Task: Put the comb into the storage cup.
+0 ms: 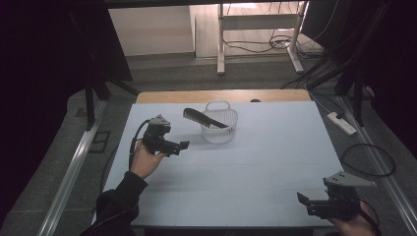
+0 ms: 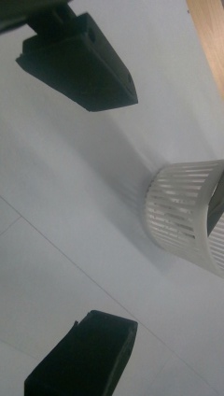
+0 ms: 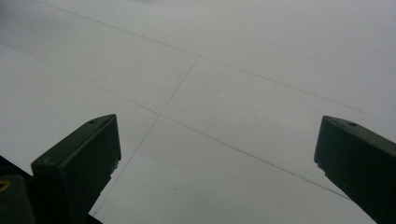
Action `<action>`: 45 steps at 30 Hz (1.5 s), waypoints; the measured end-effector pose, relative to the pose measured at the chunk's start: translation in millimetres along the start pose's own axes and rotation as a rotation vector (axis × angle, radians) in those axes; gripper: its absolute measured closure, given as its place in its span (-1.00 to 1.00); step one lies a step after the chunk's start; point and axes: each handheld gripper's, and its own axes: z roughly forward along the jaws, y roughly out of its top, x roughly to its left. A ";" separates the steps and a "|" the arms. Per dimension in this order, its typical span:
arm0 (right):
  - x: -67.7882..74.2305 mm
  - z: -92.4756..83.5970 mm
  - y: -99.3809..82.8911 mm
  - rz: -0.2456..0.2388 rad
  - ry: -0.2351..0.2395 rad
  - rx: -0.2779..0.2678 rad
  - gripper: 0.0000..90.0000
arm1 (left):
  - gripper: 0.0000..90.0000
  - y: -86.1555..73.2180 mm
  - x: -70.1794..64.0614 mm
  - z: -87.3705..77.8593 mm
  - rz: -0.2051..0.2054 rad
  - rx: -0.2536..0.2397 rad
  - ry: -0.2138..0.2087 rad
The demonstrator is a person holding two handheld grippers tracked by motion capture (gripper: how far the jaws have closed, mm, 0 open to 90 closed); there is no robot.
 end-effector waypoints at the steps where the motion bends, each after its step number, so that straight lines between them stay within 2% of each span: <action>1: -0.1 0.0 0.0 0.001 0.001 0.000 -0.97 | -1.00 -0.5 -0.4 -0.6 -0.003 -0.004 -0.004; 11: -0.3 0.1 0.1 0.001 0.002 0.001 -0.99 | -1.00 -2.6 -1.9 -8.0 -0.012 -0.009 -0.016; 25: 0.4 0.4 0.2 -0.004 0.002 0.002 -0.99 | -1.00 -9.5 -4.8 -24.3 -0.036 -0.046 -0.019; 45: 1.0 0.6 0.2 -0.009 0.002 0.005 -0.99 | -1.00 -21.5 -17.4 -41.5 -0.018 -0.064 -0.007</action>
